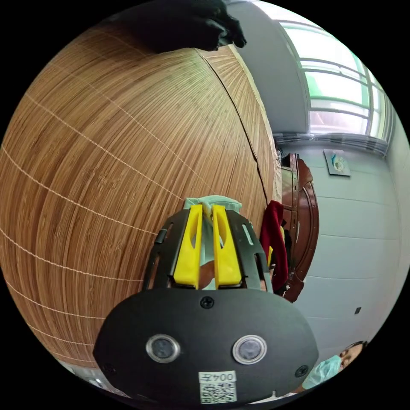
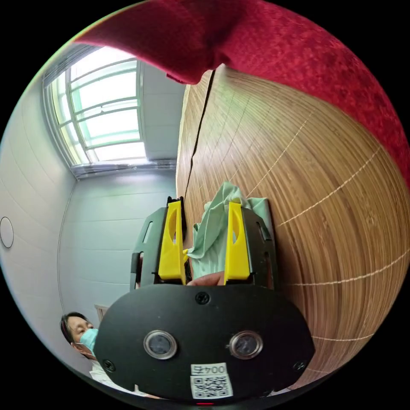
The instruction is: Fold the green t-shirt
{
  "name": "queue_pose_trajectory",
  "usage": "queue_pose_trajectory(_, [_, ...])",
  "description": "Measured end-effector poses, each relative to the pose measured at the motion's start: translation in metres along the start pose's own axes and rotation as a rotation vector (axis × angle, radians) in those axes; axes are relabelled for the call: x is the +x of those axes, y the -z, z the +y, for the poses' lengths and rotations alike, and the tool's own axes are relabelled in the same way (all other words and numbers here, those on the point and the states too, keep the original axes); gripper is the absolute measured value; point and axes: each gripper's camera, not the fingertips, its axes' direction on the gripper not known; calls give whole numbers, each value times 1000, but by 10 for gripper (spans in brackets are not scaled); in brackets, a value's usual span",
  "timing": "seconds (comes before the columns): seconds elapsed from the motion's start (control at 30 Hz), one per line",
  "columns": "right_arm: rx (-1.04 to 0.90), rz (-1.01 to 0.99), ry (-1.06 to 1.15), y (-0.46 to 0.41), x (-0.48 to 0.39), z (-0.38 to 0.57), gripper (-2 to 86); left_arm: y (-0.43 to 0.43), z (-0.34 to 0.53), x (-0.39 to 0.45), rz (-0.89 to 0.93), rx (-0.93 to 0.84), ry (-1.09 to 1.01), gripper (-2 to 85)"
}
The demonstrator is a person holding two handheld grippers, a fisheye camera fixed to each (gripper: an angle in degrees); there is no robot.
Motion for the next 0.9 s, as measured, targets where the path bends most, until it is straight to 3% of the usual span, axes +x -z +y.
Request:
queue_pose_trajectory(0.2, [66,-23,13,-5,4,5,106,13,-4,-27,259,72,83,24])
queue_pose_trajectory(0.33, [12,245,304,-24,-63,59,21,40,22,-8,260,176,-76,11])
queue_pose_trajectory(0.47, [-142,626,587,-73,-120,171,-5,67,103,57,-115,241,-472,7])
queue_pose_trajectory(0.6, [-170,993,773,-114,-125,275,-7,51,212,86,-506,264,-789,7])
queue_pose_trajectory(0.73, [-197,1275,903,-171,-94,348,-7,28,265,65,-581,229,-833,8])
queue_pose_trajectory(0.87, [-356,1300,843,-222,-37,365,-7,13,295,41,-655,251,-765,9])
queue_pose_trajectory(0.9, [-305,1284,853,-222,-34,367,-7,12,302,37,-637,261,-743,9])
